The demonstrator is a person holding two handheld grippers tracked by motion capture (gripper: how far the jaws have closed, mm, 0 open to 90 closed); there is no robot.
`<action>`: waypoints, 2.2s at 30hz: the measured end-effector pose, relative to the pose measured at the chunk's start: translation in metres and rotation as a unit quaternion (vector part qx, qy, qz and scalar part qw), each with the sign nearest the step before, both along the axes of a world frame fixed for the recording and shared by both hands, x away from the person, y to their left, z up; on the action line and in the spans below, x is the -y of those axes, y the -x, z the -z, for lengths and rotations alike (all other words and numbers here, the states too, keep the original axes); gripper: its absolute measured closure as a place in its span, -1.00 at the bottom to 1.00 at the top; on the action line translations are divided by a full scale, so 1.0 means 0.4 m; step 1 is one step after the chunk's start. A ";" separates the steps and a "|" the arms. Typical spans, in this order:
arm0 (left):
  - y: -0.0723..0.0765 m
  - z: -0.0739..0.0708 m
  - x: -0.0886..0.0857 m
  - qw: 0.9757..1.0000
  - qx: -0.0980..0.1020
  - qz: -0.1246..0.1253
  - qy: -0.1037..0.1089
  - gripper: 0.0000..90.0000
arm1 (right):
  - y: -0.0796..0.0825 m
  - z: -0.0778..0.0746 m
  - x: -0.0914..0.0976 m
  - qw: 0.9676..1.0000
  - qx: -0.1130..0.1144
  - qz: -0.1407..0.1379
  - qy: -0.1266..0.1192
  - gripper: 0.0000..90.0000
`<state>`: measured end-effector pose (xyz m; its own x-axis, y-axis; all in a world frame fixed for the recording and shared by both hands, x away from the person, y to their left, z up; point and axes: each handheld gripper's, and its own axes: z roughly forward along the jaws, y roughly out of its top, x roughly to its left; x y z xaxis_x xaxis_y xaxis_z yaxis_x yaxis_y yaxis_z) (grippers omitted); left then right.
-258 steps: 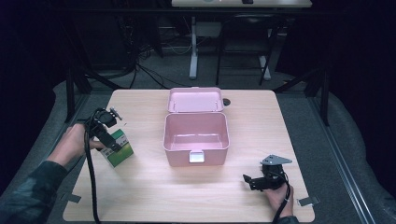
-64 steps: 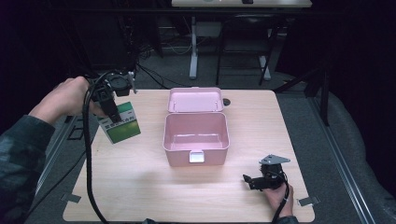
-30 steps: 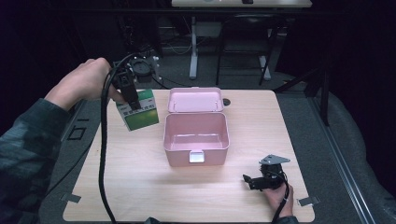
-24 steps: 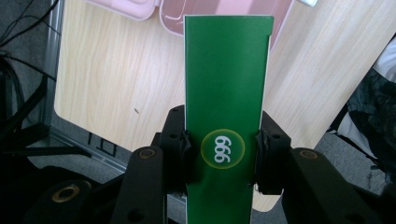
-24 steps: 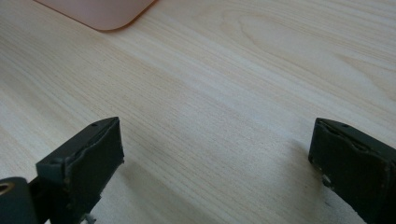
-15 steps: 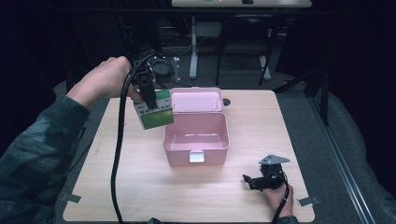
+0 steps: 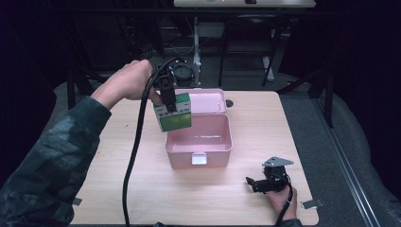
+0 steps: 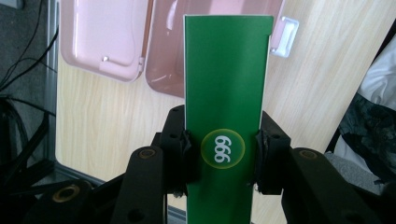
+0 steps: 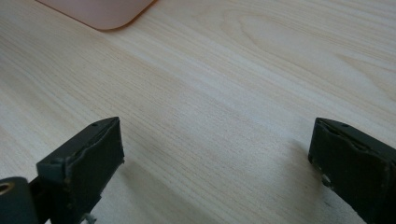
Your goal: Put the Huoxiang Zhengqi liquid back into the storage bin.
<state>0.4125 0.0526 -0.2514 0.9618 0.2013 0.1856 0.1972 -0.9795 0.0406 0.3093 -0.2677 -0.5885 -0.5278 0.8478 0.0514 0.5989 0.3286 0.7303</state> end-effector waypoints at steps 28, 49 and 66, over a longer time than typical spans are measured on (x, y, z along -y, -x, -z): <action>-0.031 0.164 0.047 0.999 -0.033 0.035 0.020 0.41 | 0.000 0.000 -0.001 1.000 0.001 0.000 0.002 -0.94; -0.027 0.270 0.037 0.997 -0.034 0.071 0.007 0.41 | 0.000 0.000 -0.002 1.000 -0.001 0.001 0.005 -0.93; -0.023 0.344 0.040 0.994 -0.059 0.097 -0.007 0.40 | 0.000 0.000 -0.002 1.000 0.001 0.001 0.006 -0.93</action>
